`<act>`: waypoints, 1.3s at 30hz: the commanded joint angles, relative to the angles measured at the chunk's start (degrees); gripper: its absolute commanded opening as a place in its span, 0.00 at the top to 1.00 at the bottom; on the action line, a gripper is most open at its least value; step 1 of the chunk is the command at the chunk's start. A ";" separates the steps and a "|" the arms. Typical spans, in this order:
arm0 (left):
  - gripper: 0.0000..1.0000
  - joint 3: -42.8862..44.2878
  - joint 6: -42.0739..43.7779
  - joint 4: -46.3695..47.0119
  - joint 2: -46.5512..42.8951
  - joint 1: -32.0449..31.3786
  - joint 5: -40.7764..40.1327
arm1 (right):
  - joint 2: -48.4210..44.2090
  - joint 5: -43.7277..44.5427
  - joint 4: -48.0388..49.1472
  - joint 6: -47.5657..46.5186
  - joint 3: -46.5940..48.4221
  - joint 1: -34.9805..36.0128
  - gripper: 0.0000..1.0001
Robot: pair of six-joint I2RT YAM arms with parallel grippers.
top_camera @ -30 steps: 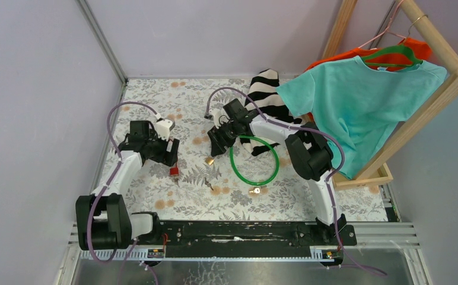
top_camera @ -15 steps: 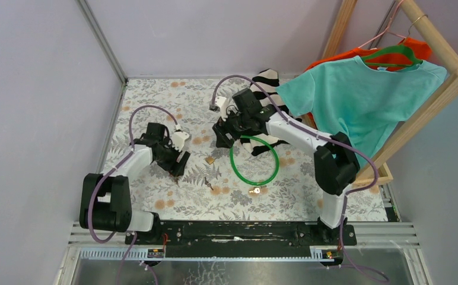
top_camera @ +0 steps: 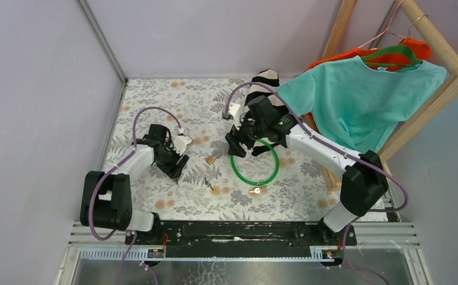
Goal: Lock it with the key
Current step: Move the lock to the center of the board.
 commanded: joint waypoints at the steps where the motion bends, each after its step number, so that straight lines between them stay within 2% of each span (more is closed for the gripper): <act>1: 0.32 1.15 1.63 0.30 1.58 -0.98 -0.81 | -2.27 -0.61 1.78 0.41 -1.40 0.31 0.19; 5: 0.36 1.30 2.13 0.34 3.36 -1.81 -1.55 | -2.34 -0.72 2.22 0.41 -2.33 0.16 0.19; 9: 0.46 1.64 -0.72 2.04 4.41 -2.57 -0.78 | -2.15 -1.32 2.55 0.38 -2.54 -0.28 0.19; 14: 0.60 4.51 -14.32 6.36 7.43 -4.73 -1.95 | -1.72 -1.36 2.76 0.53 -2.74 -0.89 0.19; 18: 0.63 7.88 -24.90 10.40 12.07 -5.23 -4.01 | -1.31 -0.47 2.74 0.40 -2.43 -1.20 0.19; 21: 0.63 11.14 -29.47 10.84 15.85 -5.48 -4.99 | -1.36 1.76 2.91 -1.24 -2.37 -1.18 0.19; 28: 0.49 14.53 -36.80 11.46 21.98 -6.00 2.69 | -0.46 6.12 5.70 -4.79 -3.03 -1.18 0.19; 32: 0.37 14.25 -37.72 13.41 22.42 -5.96 8.15 | 1.98 6.75 7.01 -4.10 -2.03 -1.21 0.18; 36: 0.28 14.50 -37.74 14.65 22.60 -5.97 10.31 | 6.78 6.63 8.45 -2.85 0.14 -1.19 0.17; 39: 0.25 15.06 -37.05 14.16 22.19 -5.72 11.79 | 9.35 6.61 9.66 -0.92 2.05 -1.21 0.16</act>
